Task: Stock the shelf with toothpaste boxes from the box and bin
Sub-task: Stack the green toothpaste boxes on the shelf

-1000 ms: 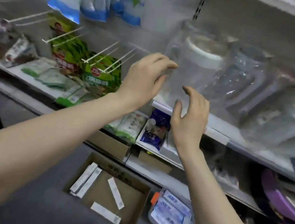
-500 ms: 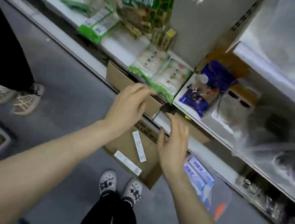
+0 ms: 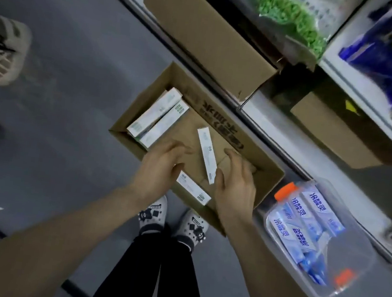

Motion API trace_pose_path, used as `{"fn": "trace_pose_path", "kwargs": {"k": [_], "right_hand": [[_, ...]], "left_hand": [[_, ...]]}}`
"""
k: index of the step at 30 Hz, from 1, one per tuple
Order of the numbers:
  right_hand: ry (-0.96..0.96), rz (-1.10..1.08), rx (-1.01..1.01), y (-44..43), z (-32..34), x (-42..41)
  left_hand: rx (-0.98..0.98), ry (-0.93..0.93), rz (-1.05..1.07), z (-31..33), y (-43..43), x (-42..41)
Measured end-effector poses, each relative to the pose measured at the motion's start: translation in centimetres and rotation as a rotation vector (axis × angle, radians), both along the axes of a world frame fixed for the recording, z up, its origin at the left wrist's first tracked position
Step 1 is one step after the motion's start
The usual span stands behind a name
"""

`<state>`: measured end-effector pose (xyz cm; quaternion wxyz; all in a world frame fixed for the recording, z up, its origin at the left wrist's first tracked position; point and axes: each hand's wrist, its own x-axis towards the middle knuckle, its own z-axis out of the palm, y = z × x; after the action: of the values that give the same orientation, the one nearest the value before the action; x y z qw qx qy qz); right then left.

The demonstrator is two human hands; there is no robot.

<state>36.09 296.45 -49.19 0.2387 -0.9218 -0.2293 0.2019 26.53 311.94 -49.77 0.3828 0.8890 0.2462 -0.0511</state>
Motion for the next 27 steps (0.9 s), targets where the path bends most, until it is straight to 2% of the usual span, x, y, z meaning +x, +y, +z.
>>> {"fn": "trace_pose_path", "kwargs": {"k": [9, 16, 24, 27], "right_hand": [[0.13, 0.02, -0.165, -1.7, -16.9, -1.0], [0.133, 0.017, -0.284, -1.9, -28.0, 0.3], [0.112, 0.026, -0.266, -2.0, -34.6, 0.4], [0.131, 0.025, -0.27, -2.5, -35.4, 0.3]], "left_hand": [[-0.061, 0.301, -0.113, -16.2, -2.4, -1.2], [-0.148, 0.499, -0.268, -26.0, -2.2, 0.3], [-0.165, 0.656, -0.375, -31.3, -3.0, 0.8], [-0.092, 0.752, -0.498, -32.5, -3.4, 0.8]]}}
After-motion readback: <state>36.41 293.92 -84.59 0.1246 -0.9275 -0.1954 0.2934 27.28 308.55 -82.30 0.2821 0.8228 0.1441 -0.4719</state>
